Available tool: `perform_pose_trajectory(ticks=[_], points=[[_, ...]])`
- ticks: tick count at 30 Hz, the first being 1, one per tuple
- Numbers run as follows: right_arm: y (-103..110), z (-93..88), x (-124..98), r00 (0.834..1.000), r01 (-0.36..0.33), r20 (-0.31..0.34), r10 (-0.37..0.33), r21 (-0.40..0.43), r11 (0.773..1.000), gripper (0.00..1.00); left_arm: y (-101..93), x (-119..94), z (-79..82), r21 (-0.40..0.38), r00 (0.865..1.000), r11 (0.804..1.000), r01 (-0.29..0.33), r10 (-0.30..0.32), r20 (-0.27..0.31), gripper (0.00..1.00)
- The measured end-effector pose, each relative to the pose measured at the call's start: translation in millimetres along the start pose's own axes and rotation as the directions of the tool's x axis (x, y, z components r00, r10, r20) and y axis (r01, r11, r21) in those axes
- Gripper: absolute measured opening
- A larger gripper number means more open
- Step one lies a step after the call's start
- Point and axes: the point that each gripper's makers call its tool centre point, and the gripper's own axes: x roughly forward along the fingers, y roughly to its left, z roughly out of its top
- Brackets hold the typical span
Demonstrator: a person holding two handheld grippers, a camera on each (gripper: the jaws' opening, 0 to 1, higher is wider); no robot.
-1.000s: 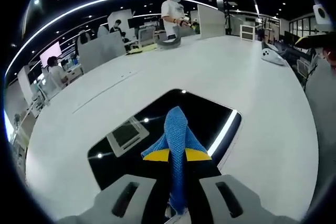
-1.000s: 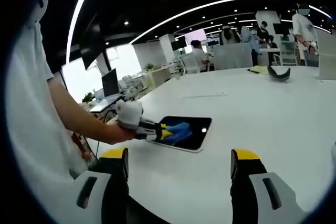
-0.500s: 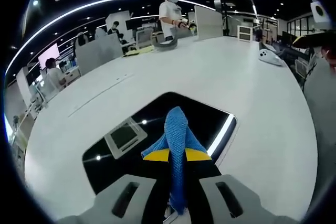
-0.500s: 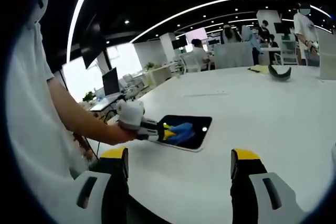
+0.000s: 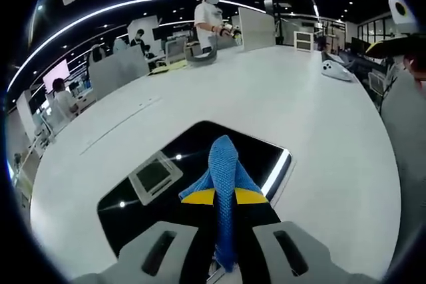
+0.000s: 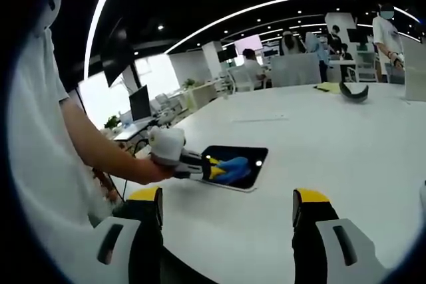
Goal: Wipe the mirror surface with the cleaning cloth until all visible marks leave the cleaned area.
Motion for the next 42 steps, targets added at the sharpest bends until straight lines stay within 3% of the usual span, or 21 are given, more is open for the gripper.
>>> perform_pose_trajectory(ticks=[42], points=[[-5, -3.4, -7, 1.0, 0.014, -0.014, -0.014, 0.006, 1.0, 0.79, -36.4, 17, 17.2, 0.042, 0.997, 0.997, 0.071, -0.072, 0.023, 0.06]])
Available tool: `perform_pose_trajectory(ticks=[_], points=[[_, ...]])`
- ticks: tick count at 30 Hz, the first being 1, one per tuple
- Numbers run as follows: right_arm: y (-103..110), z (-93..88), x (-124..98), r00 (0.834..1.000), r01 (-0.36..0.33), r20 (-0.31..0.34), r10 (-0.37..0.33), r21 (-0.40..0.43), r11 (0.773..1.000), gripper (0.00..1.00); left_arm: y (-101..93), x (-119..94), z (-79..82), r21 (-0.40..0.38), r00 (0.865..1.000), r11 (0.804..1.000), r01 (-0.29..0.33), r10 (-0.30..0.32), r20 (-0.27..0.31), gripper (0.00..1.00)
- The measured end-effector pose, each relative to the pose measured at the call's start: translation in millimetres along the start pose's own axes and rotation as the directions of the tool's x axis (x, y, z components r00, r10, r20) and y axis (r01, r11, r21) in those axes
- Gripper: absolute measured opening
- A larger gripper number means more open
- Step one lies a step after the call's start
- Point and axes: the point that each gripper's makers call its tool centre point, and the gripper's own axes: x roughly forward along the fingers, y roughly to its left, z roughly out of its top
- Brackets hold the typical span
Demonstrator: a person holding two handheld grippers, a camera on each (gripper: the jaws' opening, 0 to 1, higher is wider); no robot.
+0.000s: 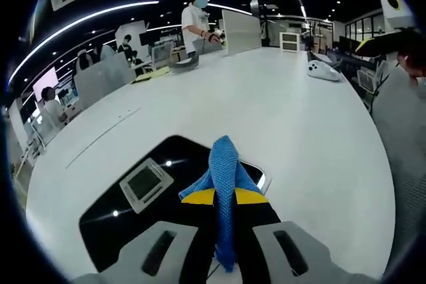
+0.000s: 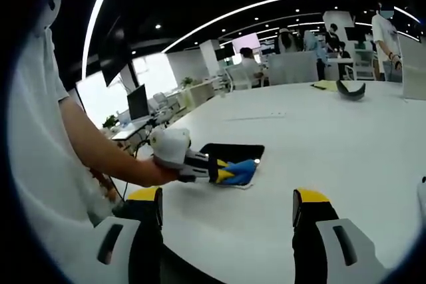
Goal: Wipe the mirror surface with the cleaning cloth until all visible marks leave the cleaned area.
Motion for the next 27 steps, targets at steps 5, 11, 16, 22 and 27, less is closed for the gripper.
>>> perform_pose_trajectory(ticks=[5, 11, 16, 22, 27], points=[[-2, -0.1, -2, 1.0, 0.005, 0.003, -0.005, 0.003, 1.0, 0.79, -2.5, 2, 2.0, -0.003, 1.0, 1.0, 0.003, -0.003, 0.003, 0.06], [-3, -2.2, -4, 1.0, 0.01, 0.004, -0.01, 0.009, 1.0, 0.79, -6.0, 4, 3.6, 0.0, 1.0, 1.0, 0.012, -0.012, 0.005, 0.06], [-5, -3.8, -5, 1.0, 0.013, 0.003, -0.013, 0.014, 1.0, 0.79, -8.7, 6, 5.0, 0.007, 1.0, 1.0, 0.018, -0.018, 0.007, 0.06], [-5, -3.1, -5, 1.0, 0.015, 0.003, -0.015, 0.015, 1.0, 0.79, -12.6, 8, 7.2, 0.011, 1.0, 1.0, 0.028, -0.028, 0.011, 0.06], [-7, -2.2, -6, 1.0, 0.019, 0.002, -0.019, 0.014, 1.0, 0.79, -15.4, 9, 8.8, 0.021, 0.999, 0.999, 0.038, -0.038, 0.014, 0.06]])
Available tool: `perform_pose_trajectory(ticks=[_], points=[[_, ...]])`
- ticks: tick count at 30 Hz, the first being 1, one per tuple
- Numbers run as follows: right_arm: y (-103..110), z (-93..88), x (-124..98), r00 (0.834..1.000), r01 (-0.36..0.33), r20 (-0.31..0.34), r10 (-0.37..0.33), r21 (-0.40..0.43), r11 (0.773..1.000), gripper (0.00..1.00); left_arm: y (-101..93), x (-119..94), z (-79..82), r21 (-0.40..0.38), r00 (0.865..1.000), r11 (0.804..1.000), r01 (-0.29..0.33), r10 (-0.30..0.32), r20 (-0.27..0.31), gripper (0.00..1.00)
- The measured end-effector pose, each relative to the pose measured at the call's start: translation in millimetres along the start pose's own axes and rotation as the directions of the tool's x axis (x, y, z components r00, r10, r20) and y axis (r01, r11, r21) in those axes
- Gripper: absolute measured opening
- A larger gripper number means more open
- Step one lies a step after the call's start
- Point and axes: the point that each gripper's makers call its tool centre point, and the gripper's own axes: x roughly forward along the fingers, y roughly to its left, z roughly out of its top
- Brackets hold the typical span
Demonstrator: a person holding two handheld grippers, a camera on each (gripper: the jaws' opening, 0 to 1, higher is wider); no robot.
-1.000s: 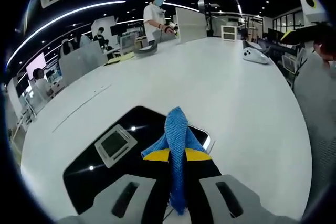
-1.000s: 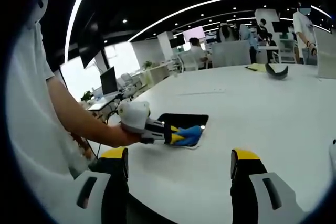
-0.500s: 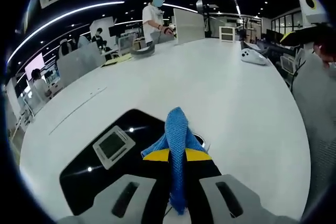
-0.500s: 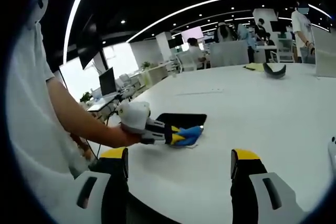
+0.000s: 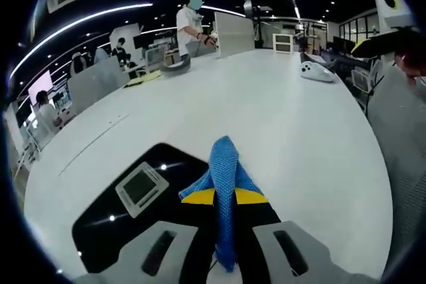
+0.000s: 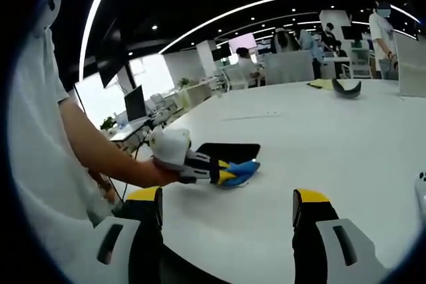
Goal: Wipe the mirror surface with the cleaning cloth until all visible marks leave the cleaned area.
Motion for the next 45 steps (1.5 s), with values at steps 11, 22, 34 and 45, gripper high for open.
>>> perform_pose_trajectory(ticks=[11, 22, 34, 45], points=[[-0.8, -1.1, -1.7, 1.0, 0.004, -0.009, -0.004, -0.007, 1.0, 0.79, -5.5, 4.2, 3.3, -0.003, 1.0, 1.0, 0.017, -0.017, 0.012, 0.06], [-4.3, 1.9, -2.4, 1.0, 0.013, -0.002, -0.013, -0.009, 1.0, 0.82, -6.1, 5.4, 4.0, -0.011, 1.0, 1.0, 0.019, -0.018, 0.015, 0.06], [-4.9, 3.0, -2.0, 1.0, 0.011, -0.001, -0.011, -0.009, 1.0, 0.82, -3.9, 6.6, 4.9, 0.007, 0.999, 0.999, 0.034, -0.034, 0.022, 0.06], [-5.4, 2.6, -2.2, 1.0, 0.011, -0.004, -0.011, -0.011, 1.0, 0.82, 0.0, 8.1, 5.3, 0.001, 0.999, 0.999, 0.032, -0.032, 0.024, 0.06]])
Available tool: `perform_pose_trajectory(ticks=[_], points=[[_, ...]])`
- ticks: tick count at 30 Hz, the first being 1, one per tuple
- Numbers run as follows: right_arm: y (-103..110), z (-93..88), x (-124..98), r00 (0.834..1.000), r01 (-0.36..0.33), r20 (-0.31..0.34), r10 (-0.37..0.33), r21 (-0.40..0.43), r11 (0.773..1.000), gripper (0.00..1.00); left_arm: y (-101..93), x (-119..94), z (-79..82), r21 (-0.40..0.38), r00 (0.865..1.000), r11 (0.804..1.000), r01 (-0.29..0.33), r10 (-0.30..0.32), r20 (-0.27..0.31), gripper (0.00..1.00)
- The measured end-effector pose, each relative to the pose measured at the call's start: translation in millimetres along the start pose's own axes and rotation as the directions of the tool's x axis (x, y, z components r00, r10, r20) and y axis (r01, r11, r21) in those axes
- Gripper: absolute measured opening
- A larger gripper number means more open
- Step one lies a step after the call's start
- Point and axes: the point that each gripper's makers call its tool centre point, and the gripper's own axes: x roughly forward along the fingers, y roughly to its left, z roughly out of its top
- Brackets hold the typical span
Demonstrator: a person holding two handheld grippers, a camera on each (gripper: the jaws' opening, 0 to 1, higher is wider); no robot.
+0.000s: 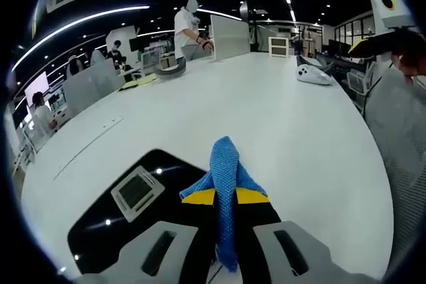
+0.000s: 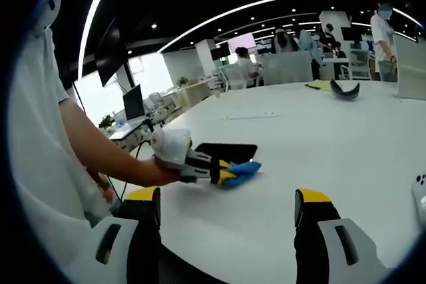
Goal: Wipe the mirror surface with the cleaning cloth until all visible marks leave the cleaned area.
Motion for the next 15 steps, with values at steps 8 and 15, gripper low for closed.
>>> perform_pose_trajectory(ticks=[8, 15], points=[[-1.9, -0.1, -0.9, 1.0, 0.003, -0.002, -0.003, 0.003, 1.0, 0.82, 6.8, 1.2, -0.1, -0.009, 1.0, 1.0, -0.013, 0.013, 0.001, 0.06], [-1.9, 0.1, 0.1, 1.0, 0.002, 0.0, -0.002, 0.007, 1.0, 0.82, 10.0, 1.5, 0.4, -0.009, 1.0, 1.0, -0.016, 0.016, 0.003, 0.06]])
